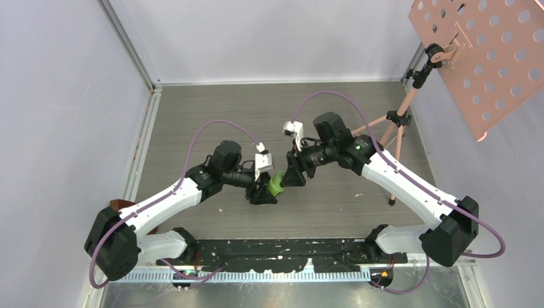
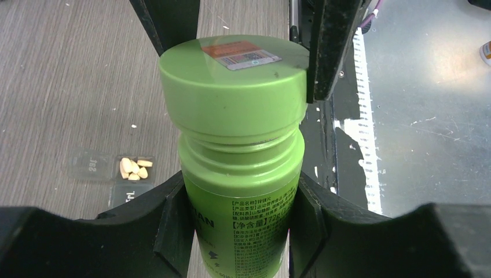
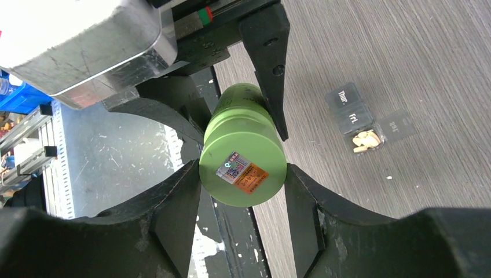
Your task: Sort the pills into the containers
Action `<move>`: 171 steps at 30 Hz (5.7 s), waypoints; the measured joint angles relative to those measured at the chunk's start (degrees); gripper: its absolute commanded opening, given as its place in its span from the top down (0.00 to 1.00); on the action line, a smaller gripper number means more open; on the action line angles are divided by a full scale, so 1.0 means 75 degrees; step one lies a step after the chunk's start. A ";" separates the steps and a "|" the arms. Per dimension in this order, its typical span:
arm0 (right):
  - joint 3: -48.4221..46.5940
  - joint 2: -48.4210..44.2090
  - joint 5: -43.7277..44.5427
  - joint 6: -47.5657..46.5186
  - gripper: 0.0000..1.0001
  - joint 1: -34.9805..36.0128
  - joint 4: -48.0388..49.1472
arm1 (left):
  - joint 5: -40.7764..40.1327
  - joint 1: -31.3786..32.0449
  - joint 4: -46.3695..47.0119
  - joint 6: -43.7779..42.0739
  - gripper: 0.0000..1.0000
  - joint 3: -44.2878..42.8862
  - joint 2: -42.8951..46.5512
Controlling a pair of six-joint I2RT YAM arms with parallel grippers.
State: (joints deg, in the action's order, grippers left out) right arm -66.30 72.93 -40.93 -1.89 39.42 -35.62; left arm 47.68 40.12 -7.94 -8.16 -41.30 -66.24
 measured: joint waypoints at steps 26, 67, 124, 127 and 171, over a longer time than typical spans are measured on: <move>-0.0076 0.0533 0.0090 0.0108 0.59 0.0251 0.0006 | -0.0259 0.0000 -0.0254 -0.0035 1.00 0.0015 -0.0044; -0.1008 0.2005 0.2751 0.6889 0.50 0.0615 -0.0463 | -0.4176 0.0513 0.3168 -0.2020 1.00 0.2355 0.0886; -0.0254 -0.1591 0.0737 -0.0790 0.00 0.0108 0.0973 | 0.0694 0.0032 0.1594 -0.1932 1.00 0.0743 0.0554; -0.0236 -0.1582 0.1029 -0.1370 0.00 0.0455 0.0828 | 0.0831 0.0032 0.1527 -0.1918 1.00 0.0688 0.0466; 0.0274 -0.0571 0.2422 -0.1384 0.94 0.1635 0.0423 | -0.0207 0.0032 0.1950 -0.1696 1.00 0.0868 0.0458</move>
State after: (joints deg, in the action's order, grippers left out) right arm -64.25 68.64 -22.76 -12.27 51.68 -32.45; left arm 46.13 40.36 6.68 -20.88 -34.79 -62.81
